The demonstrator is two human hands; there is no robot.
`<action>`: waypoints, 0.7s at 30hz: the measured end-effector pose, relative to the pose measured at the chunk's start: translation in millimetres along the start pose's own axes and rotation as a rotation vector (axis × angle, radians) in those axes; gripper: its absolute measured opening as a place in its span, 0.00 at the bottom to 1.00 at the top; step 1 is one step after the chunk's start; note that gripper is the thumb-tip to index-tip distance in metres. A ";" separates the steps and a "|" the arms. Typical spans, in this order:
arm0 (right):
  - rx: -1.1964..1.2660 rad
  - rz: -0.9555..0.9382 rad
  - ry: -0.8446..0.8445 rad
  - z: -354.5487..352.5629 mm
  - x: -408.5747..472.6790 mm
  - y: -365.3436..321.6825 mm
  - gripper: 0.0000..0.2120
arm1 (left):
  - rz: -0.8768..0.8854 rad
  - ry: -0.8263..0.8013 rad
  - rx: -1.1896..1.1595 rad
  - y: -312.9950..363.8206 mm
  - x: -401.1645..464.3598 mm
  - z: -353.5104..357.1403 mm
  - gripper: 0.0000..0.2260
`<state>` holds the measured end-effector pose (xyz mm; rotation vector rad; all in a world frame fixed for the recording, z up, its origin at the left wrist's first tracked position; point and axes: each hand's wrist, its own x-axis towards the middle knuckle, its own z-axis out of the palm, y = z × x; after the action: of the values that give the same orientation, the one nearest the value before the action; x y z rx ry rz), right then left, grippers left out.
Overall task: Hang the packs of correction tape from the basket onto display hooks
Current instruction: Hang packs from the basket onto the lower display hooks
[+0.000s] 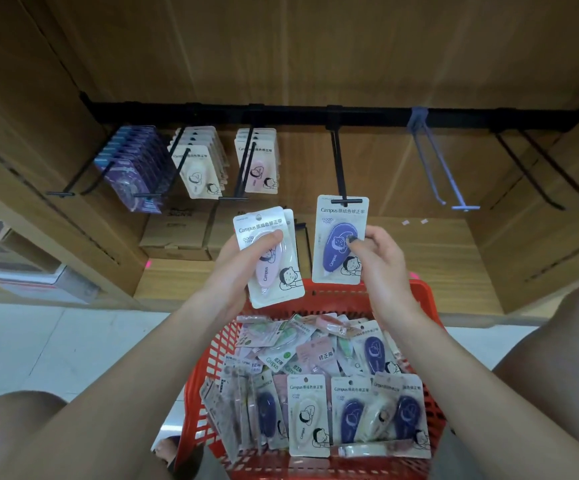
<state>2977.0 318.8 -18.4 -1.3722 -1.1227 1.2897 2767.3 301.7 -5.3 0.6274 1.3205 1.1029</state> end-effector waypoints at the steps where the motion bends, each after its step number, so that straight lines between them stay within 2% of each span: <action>1: -0.013 -0.023 0.021 2.2 -1.5 0.6 0.06 | -0.001 0.001 0.002 0.3 0.4 -0.8 0.14; 6: -0.029 -0.116 0.114 13.0 -1.4 5.0 0.07 | -0.013 0.000 -0.003 1.1 3.2 -3.8 0.14; 17: 0.015 -0.083 0.224 16.4 3.4 8.8 0.06 | -0.021 -0.009 0.015 2.5 12.9 -0.3 0.14; 21: -0.021 -0.020 0.208 19.2 22.3 5.6 0.03 | -0.012 -0.007 0.026 3.2 16.5 3.6 0.15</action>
<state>2958.8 340.5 -28.4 -1.4701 -1.0067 1.0949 2768.0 318.5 -9.0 0.6409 1.3330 1.0749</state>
